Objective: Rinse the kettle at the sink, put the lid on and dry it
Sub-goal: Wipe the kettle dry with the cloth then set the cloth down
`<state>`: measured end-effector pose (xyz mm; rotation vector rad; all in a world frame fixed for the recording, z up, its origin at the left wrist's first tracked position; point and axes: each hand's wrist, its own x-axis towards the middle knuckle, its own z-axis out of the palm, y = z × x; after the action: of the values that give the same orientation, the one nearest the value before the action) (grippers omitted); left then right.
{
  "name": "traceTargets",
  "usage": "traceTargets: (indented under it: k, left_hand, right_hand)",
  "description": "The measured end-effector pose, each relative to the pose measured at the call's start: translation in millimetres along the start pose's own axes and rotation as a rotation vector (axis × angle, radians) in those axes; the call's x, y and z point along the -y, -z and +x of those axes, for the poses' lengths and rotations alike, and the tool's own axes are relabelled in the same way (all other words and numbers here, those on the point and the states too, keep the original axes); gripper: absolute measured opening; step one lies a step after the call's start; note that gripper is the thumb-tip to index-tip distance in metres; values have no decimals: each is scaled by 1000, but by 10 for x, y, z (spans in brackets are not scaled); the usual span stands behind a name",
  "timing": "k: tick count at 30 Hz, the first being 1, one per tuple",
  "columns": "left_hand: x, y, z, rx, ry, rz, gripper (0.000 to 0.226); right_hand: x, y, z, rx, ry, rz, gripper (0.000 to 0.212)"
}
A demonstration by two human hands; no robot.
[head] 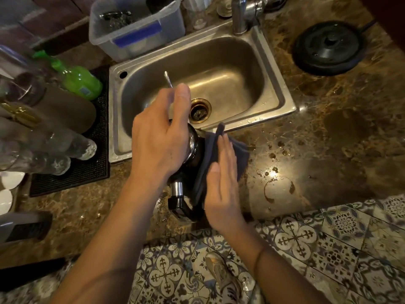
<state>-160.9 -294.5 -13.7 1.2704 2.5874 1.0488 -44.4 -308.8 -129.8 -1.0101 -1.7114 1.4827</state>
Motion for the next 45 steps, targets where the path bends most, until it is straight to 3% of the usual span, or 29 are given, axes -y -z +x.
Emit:
traceTargets:
  k: [5,10,15,19,24,27,29,31,34,36,39,42,45]
  left_hand:
    - [9,3,3,5,-27,-37,66]
    - [50,4,11,19,-37,-65,66]
    - [50,7,16,4,22,-82,65]
    - [39,-4,22,0,35,-97,66]
    - [36,-14,17,-18,28,-94,71]
    - [51,-16,19,-8,34,-85,72]
    - [71,-20,13,-1,30,-91,70]
    - [91,-24,16,3,26,-97,69]
    - [99,-20,30,9,16,-129,70]
    - [97,-17,32,7,3,-129,70]
    - [94,-13,33,-8,17,-120,68]
    - [90,-18,36,2,37,-145,68]
    - [88,-22,35,-4,42,-140,68]
  right_hand:
    - [206,-151,-211,89,179,-43,61]
    - [350,78,422,174,306,39,50]
    - [218,249,1112,410,-37,-65,46]
    - [-85,287,960,307,-135,4,45]
    - [-235,11,106,24,-11,62,54]
    - [-304,-159,-413,58,57,20,69]
    - [-356,-150,-534,100,205,-29,75]
    - [-287,-108,-429,133,397,-94,73]
    - [9,-105,-64,123,487,-57,70]
    - [167,-38,225,92,458,39,61]
    - [275,154,737,216,235,22,39]
    - [245,219,1071,314,-40,-38,33]
    - [62,225,994,302,-157,15,35]
